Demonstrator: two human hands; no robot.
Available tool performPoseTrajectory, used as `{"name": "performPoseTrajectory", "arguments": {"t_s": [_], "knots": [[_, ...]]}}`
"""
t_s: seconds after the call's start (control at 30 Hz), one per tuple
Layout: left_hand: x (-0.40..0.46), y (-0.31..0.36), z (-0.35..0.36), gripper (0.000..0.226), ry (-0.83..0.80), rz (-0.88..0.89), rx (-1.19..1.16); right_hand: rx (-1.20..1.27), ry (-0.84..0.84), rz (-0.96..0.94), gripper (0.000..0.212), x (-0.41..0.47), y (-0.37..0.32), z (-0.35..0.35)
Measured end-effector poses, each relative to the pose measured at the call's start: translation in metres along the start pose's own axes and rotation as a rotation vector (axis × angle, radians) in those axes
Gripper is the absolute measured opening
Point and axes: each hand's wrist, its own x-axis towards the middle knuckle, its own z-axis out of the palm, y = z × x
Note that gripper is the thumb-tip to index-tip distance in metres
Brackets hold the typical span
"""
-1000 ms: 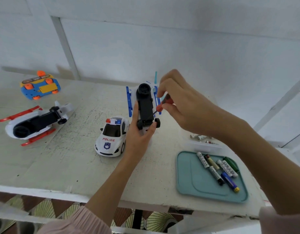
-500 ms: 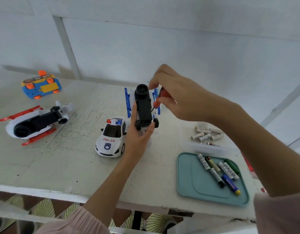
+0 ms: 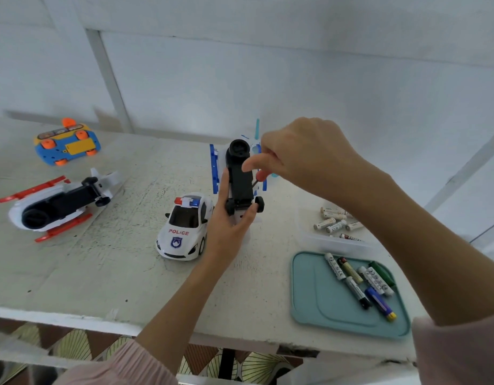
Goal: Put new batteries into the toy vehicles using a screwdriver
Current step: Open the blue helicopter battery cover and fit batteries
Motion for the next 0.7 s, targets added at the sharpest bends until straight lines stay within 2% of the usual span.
{"name": "performPoseTrajectory", "arguments": {"t_s": [0.07,0.13,0.2,0.33,0.43,0.57,0.63,0.7], "knots": [[-0.001,0.001,0.0,0.081,0.003,0.001,0.012,0.138,0.016,-0.05,0.038,-0.004,0.004,0.002],[0.0,-0.001,0.001,0.078,-0.012,0.007,0.019,0.414,0.0,-0.142,0.016,-0.008,0.006,0.004],[0.0,-0.001,0.002,0.077,-0.032,0.015,0.041,0.522,-0.029,-0.189,0.007,-0.008,0.008,0.005],[0.0,0.001,0.003,0.076,-0.033,0.023,0.081,0.389,0.022,-0.182,0.011,-0.004,0.01,0.005],[0.0,0.001,0.003,0.076,-0.024,0.025,0.088,0.27,-0.006,-0.159,0.008,-0.006,0.005,-0.002],[-0.001,0.002,0.003,0.076,-0.029,0.028,0.06,-0.026,-0.054,-0.029,0.026,-0.008,-0.001,-0.001],[-0.002,0.003,0.002,0.077,-0.023,0.029,0.04,0.066,-0.092,0.05,0.038,-0.011,0.001,0.0],[-0.002,0.004,0.001,0.077,-0.013,0.037,0.034,0.228,-0.088,0.03,0.037,-0.016,0.007,0.005]]}}
